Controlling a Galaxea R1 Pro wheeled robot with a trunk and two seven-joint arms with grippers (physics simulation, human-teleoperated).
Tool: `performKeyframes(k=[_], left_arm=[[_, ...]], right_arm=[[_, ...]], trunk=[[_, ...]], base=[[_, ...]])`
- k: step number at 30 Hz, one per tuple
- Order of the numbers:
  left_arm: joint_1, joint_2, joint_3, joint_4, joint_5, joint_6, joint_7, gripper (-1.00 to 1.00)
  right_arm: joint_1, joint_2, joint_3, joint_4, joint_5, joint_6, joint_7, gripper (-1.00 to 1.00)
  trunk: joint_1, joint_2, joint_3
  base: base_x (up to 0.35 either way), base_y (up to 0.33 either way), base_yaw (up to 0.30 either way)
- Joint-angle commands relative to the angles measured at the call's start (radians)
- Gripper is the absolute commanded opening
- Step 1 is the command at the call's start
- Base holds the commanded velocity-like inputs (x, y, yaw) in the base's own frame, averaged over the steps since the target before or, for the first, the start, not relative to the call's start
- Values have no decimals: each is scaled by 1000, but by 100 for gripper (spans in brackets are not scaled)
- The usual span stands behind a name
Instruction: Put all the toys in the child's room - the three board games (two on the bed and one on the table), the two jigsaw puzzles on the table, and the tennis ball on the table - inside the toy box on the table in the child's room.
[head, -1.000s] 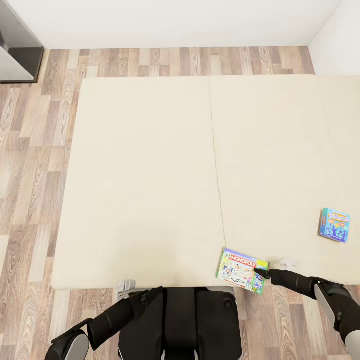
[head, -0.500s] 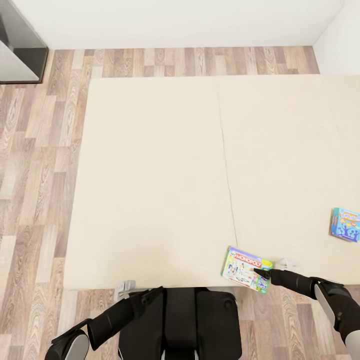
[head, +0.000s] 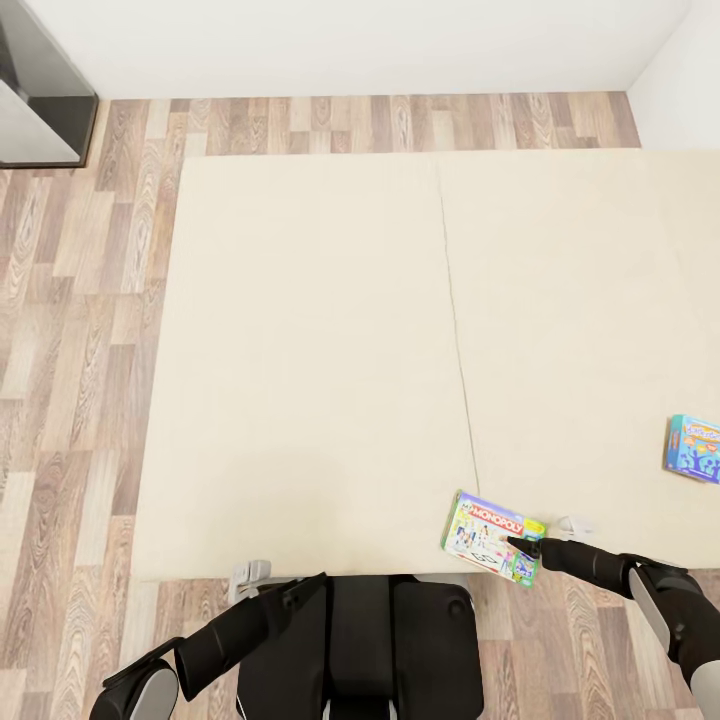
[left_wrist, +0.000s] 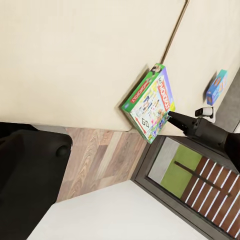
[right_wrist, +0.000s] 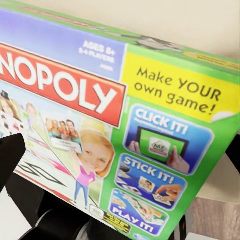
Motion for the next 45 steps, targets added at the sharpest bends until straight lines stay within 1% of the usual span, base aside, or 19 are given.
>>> performKeyframes(k=[1,33,39,45], left_arm=[[0,0,1,-1,6,7,0,100],[0,0,1,-1,6,7,0,100],[0,0,1,-1,5,7,0,100],[0,0,1,-1,5,7,0,100]], right_arm=[[0,0,-1,0,-9,9,2,100],[0,-1,-1,-1,-9,9,2,100],[0,-1,-1,-1,-9,9,2,100],[0,-1,-1,-1,-9,8,2,100]], trunk=[[1,-1,-1],[1,-1,-1],[1,-1,-1],[1,-1,-1]], base=[[0,10,0],[0,3,0],[0,89,0],[0,203,0]])
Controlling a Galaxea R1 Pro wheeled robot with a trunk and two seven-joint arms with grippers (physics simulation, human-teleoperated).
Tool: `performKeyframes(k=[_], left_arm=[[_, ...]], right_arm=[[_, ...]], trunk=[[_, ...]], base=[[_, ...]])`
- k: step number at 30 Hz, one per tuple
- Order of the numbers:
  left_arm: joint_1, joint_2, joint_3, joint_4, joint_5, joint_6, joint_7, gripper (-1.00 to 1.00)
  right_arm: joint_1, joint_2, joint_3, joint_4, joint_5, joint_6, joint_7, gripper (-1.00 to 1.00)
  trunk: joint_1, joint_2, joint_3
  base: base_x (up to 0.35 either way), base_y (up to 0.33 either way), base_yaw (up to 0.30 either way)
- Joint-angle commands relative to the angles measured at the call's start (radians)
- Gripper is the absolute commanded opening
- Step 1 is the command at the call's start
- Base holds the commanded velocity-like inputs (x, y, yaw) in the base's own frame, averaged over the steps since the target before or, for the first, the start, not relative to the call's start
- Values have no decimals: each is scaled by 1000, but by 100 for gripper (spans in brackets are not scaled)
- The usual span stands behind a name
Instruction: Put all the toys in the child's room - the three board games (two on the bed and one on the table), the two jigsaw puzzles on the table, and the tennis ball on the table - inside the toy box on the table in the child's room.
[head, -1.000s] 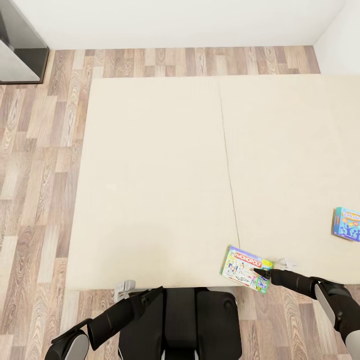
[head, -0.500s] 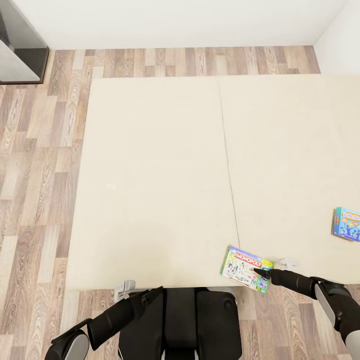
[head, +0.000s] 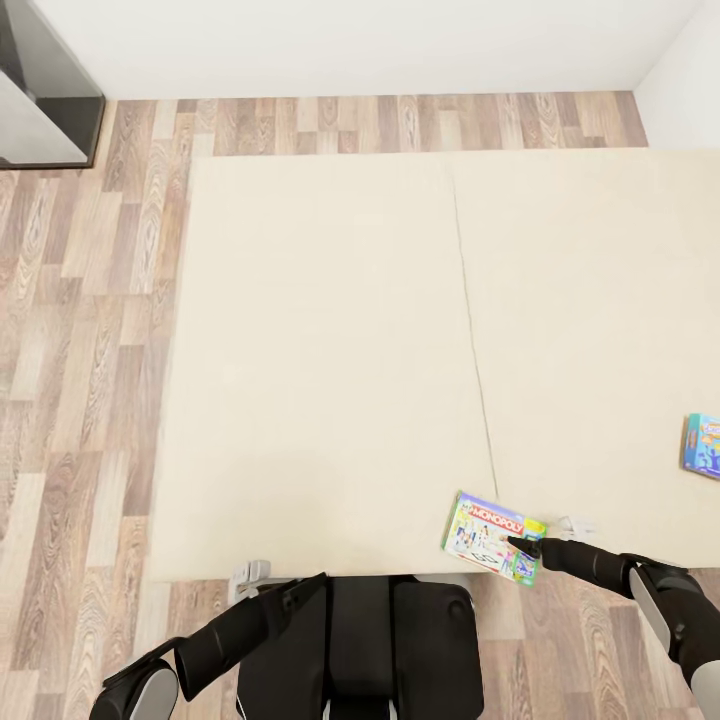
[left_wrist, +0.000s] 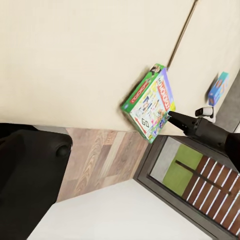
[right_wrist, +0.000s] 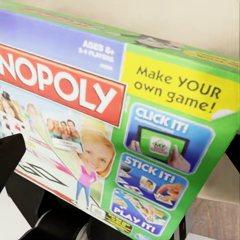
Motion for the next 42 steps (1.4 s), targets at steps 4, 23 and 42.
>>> performKeyframes(k=[4,23,42], left_arm=[[0,0,1,0,6,7,0,100],[0,0,1,0,6,7,0,100],[0,0,1,0,6,7,-1,100]], right_arm=[[0,0,-1,0,-9,10,2,100],[0,0,-1,-1,-10,9,2,100],[0,0,-1,-2,-10,10,2,100]], trunk=[[1,-1,-1],[1,-1,-1],[1,-1,-1]], base=[[0,247,0],[0,277,0],[0,174,0]])
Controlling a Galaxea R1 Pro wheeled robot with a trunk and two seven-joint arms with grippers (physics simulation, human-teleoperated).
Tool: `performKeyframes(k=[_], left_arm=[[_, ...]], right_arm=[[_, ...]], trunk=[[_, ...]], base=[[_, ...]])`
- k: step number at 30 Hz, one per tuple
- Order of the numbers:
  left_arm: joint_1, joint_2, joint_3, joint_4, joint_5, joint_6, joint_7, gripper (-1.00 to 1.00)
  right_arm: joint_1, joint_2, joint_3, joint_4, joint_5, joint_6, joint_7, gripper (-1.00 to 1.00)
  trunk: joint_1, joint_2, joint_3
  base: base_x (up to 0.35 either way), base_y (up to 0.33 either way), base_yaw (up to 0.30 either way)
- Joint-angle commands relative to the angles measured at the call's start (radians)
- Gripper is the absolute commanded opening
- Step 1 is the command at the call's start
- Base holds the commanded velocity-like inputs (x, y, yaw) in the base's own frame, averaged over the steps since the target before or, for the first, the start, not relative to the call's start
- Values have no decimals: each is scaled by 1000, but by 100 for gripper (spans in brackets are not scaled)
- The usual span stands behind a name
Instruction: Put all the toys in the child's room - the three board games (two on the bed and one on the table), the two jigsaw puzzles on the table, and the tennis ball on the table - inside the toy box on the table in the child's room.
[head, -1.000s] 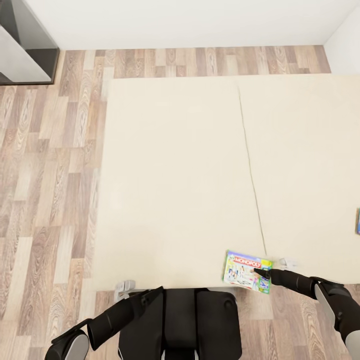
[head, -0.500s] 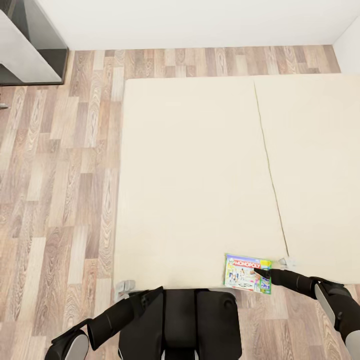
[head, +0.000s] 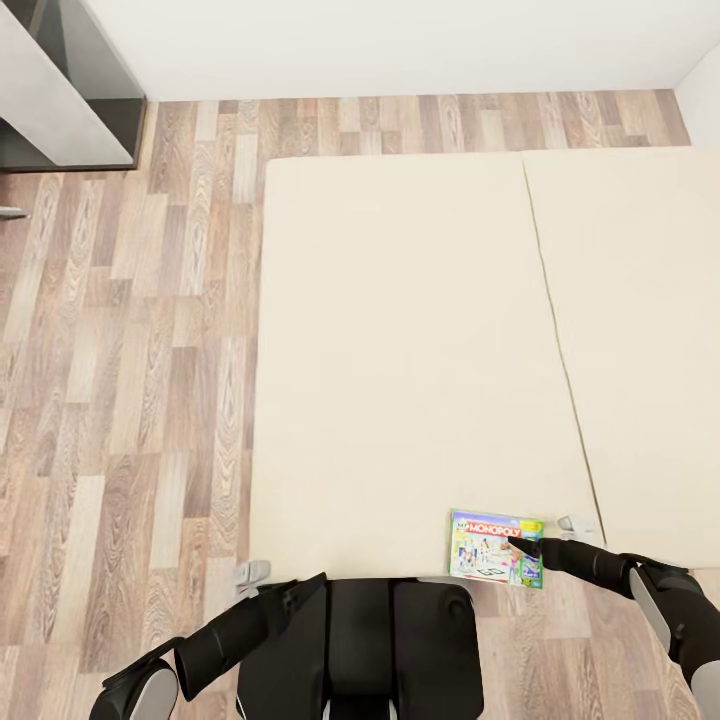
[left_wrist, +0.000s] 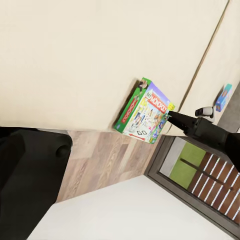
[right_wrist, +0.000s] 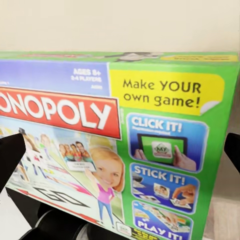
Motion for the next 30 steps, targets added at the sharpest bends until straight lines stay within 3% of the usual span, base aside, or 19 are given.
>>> performKeyframes(k=[1,30], left_arm=[[0,0,1,0,6,7,0,100],[0,0,1,0,5,7,1,100]], right_arm=[[0,0,-1,0,-9,10,2,100],[1,0,-1,0,-9,10,2,100]], trunk=[[1,-1,-1],[1,-1,-1]], base=[[0,34,0],[0,7,0]])
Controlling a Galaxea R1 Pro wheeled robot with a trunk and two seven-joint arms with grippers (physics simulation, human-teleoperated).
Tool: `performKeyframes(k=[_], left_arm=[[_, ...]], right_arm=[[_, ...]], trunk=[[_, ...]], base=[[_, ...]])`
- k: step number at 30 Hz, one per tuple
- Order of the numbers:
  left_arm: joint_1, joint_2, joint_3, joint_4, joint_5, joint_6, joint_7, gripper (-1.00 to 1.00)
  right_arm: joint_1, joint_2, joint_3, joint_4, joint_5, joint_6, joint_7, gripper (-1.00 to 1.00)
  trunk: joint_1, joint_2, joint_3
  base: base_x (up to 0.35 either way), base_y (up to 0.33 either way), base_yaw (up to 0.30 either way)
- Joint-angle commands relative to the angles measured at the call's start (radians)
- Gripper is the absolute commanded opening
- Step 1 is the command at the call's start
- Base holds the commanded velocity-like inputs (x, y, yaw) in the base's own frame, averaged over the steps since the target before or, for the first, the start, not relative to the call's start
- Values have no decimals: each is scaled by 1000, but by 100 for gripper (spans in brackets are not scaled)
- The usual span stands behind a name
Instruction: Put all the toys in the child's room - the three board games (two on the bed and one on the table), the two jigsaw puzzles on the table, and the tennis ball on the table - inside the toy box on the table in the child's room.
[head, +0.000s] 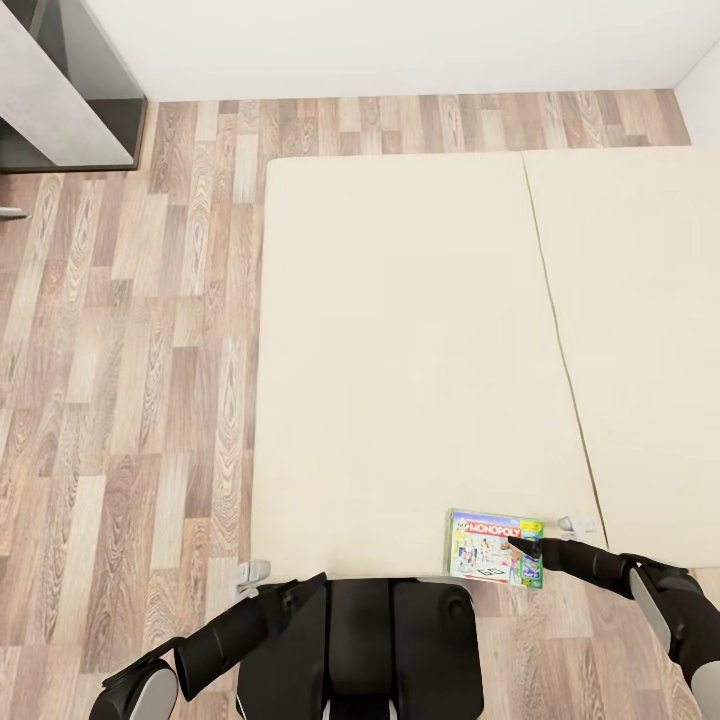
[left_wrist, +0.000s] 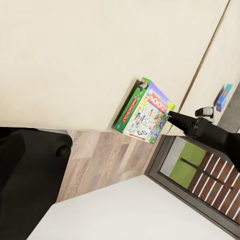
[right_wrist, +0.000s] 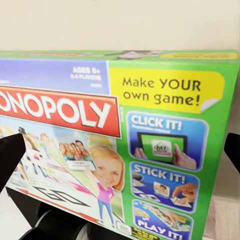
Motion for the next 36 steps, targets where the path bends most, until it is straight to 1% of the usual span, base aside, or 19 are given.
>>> performKeyframes(k=[1,8,22,36], left_arm=[[0,0,1,-1,6,7,0,100],[0,0,1,-1,6,7,-1,100],[0,0,2,-2,6,7,0,100],[0,0,2,-2,6,7,0,100]], right_arm=[[0,0,-1,0,-9,9,1,100],[0,1,-1,0,-9,9,1,100],[0,0,-1,0,-9,10,2,100],[0,0,-1,-2,-9,11,3,100]], trunk=[[1,-1,-1],[1,-1,-1],[1,-1,-1],[1,-1,-1]], base=[[0,0,0],[0,69,0],[0,194,0],[0,38,0]])
